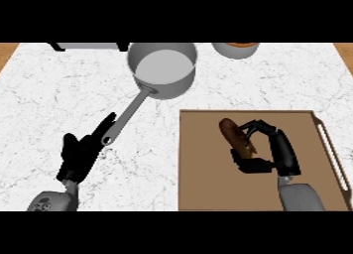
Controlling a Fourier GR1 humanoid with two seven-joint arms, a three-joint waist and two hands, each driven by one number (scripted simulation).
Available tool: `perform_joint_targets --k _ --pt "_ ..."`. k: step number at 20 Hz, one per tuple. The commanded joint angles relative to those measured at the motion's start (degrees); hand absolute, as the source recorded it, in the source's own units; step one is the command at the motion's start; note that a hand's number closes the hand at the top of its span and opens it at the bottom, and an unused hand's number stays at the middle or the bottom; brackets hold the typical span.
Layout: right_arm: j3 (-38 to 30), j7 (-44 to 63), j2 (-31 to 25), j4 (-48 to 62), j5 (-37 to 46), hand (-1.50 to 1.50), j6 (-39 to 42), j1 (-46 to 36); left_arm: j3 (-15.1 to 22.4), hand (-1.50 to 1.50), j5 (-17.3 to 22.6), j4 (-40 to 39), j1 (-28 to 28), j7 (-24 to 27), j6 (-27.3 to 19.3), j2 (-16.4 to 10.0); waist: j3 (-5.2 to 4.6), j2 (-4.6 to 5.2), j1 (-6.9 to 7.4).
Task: Pick the sweet potato from the tray and place it in the pot
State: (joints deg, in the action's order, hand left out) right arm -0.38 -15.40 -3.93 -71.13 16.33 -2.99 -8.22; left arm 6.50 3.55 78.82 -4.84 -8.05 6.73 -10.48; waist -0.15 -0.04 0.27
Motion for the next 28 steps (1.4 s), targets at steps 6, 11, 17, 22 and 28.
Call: perform_joint_targets --k 6,11,17,22,28 --pt "1.11 -0.31 -1.25 -2.75 0.29 1.5 2.25 -5.4 -1.56 0.0 -0.72 0.41 2.33 0.78 1.36 -0.1 0.13 -0.03 -0.24" --pt "3.73 -0.95 -2.31 -7.48 6.45 1.5 -1.33 -2.5 -1.4 0.0 -3.1 -1.65 1.02 2.24 -0.3 1.65 0.13 0.0 -0.39" --pt "5.7 14.79 -3.8 -18.56 12.63 1.5 -0.71 -9.15 -1.61 0.0 -1.94 2.34 2.21 -1.06 0.37 1.44 0.12 -0.08 -0.11" --pt "10.74 28.63 0.09 -20.16 20.06 1.5 0.54 -18.76 -2.2 0.0 -1.39 1.97 0.86 -1.62 1.98 1.01 0.1 -0.07 0.2" --pt "11.31 38.55 3.26 -11.83 23.75 1.5 5.28 -33.57 0.19 0.0 -3.75 1.65 1.17 -1.62 0.32 3.77 0.11 0.06 0.53"
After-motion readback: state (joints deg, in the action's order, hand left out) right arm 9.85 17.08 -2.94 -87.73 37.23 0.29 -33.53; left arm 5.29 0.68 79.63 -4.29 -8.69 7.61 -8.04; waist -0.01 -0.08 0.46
